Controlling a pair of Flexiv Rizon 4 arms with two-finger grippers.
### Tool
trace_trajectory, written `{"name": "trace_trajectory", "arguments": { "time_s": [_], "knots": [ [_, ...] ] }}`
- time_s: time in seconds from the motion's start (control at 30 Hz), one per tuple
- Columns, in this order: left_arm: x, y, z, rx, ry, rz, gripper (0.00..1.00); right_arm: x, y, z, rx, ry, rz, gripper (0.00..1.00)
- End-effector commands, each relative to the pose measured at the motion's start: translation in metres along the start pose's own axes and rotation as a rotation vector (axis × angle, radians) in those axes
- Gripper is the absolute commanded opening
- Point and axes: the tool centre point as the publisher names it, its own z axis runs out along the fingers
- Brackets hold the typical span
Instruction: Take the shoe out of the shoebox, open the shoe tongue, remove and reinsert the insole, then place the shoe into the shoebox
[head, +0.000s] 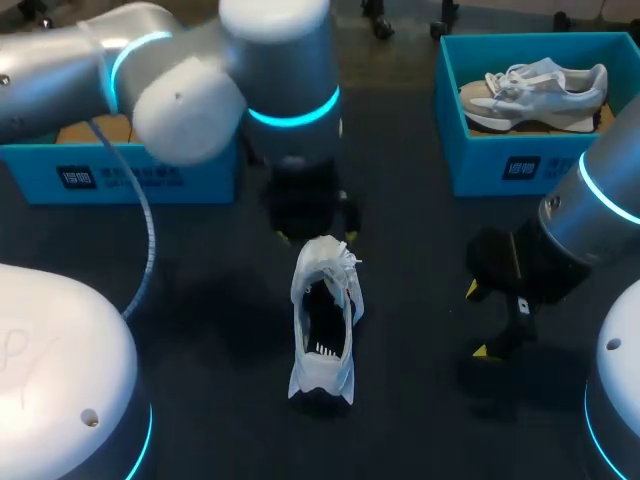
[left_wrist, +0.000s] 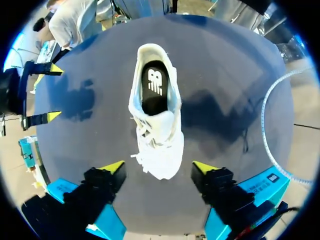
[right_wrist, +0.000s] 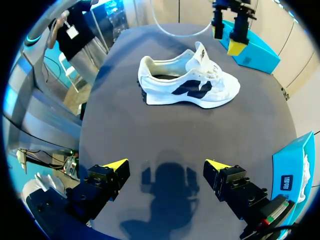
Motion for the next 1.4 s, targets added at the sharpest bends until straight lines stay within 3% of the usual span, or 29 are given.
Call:
{"name": "trace_trajectory", "arguments": {
  "time_s": [0.03,0.23,0.5,0.73,0.9,1.07,1.1,1.2,1.4],
  "knots": [
    [-0.005,0.012,0.003,0.067,0.004,0.005,0.44,0.001,0.0,0.001,0.002,-0.003,0.0,1.0],
    [-0.009,0.0,0.012,0.125,0.017,-0.001,0.41,0.001,0.0,0.001,0.002,-0.003,0.0,1.0],
    [-0.002,-0.036,0.027,0.183,0.009,-0.017,0.43,0.001,0.0,0.001,0.002,-0.003,0.0,1.0],
    [0.01,-0.061,0.038,0.23,0.021,-0.023,0.34,0.001,0.0,0.001,0.002,-0.003,0.0,1.0],
    [0.012,-0.06,0.031,0.224,0.022,-0.019,0.35,0.001,0.0,0.001,0.002,-0.003,0.0,1.0],
    [0.003,-0.046,0.02,0.158,0.003,-0.021,0.38,0.001,0.0,0.001,0.002,-0.003,0.0,1.0],
    [0.0,-0.042,0.022,0.171,-0.013,-0.023,0.4,0.001,0.0,0.001,0.002,-0.003,0.0,1.0],
    [-0.006,-0.039,0.034,0.198,-0.017,-0.019,0.34,0.001,0.0,0.001,0.002,-0.003,0.0,1.0],
    [-0.002,-0.057,0.058,0.242,0.002,0.001,0.31,0.001,0.0,0.001,0.002,-0.003,0.0,1.0]
  ]
}}
